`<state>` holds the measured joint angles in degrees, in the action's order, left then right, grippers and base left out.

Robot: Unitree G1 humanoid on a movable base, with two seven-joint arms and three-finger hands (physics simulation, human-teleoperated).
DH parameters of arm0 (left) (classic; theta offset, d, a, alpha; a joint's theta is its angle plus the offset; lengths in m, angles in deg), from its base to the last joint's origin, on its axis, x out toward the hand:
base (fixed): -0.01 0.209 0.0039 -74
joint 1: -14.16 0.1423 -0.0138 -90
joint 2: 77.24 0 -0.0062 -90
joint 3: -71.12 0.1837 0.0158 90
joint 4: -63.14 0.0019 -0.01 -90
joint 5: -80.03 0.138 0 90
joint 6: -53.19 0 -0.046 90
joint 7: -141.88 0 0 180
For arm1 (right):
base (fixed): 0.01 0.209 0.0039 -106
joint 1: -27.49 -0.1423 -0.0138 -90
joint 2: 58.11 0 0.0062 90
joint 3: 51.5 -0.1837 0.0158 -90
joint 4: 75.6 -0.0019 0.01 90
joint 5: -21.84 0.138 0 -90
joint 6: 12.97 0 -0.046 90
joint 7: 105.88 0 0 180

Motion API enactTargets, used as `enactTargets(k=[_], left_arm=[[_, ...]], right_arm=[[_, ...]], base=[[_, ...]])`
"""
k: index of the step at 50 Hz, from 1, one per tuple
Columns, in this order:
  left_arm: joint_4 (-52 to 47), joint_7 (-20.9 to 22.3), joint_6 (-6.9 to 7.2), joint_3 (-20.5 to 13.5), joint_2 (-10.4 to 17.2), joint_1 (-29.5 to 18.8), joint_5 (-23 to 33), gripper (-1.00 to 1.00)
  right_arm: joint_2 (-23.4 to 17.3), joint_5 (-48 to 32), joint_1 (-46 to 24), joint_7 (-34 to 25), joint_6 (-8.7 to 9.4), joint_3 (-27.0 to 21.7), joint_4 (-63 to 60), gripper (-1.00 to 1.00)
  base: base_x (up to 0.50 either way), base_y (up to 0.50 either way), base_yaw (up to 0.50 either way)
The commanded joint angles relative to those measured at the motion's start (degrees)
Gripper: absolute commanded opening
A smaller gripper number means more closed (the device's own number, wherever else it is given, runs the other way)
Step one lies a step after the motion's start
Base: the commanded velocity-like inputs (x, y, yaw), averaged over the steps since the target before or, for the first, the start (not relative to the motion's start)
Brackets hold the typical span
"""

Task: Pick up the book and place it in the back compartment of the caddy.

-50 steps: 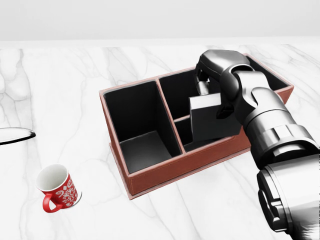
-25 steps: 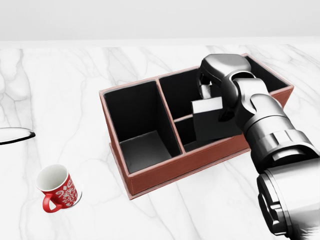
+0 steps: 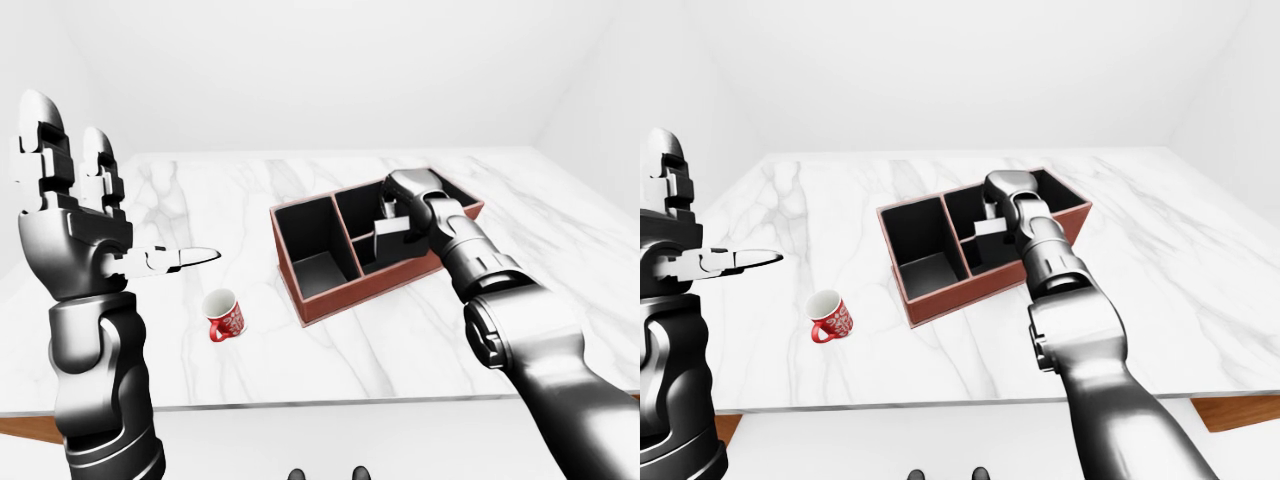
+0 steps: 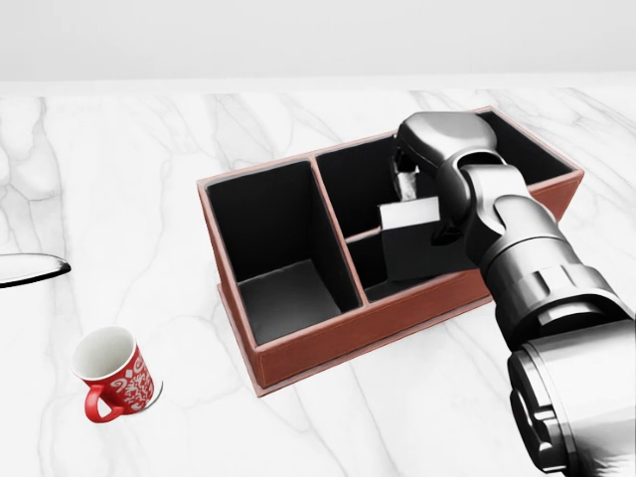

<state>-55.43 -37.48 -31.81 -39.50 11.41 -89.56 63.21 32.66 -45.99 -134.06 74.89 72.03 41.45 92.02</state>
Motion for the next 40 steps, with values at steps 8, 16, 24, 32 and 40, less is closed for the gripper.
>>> enactTargets(k=[8,16,24,32,40], left_arm=[[-0.2,0.0,0.00,-0.1,0.0,0.0,-0.1,1.00],[-0.2,0.0,0.00,0.0,0.0,0.0,0.0,1.00],[-0.4,0.0,0.00,-0.1,0.0,0.2,0.0,1.00],[-0.6,0.0,0.00,-0.3,0.0,0.2,-0.2,1.00],[-0.6,0.0,0.00,-0.1,0.0,0.1,-0.2,1.00]], right_arm=[[0.1,2.7,-1.3,3.2,0.00,-1.2,-1.0,-1.00],[0.0,3.8,-1.4,3.8,0.00,-1.4,-1.0,-1.00],[0.3,5.2,-0.7,4.9,0.00,-1.7,-0.8,-1.00],[0.7,5.1,0.0,6.8,0.00,-1.4,-0.6,-1.00],[1.0,5.1,0.6,7.8,0.00,-1.5,-0.4,-1.00]], base=[[0.00,0.00,0.00],[0.00,0.00,0.00],[0.00,0.00,0.00],[0.00,0.00,0.00],[0.00,0.00,0.00]])
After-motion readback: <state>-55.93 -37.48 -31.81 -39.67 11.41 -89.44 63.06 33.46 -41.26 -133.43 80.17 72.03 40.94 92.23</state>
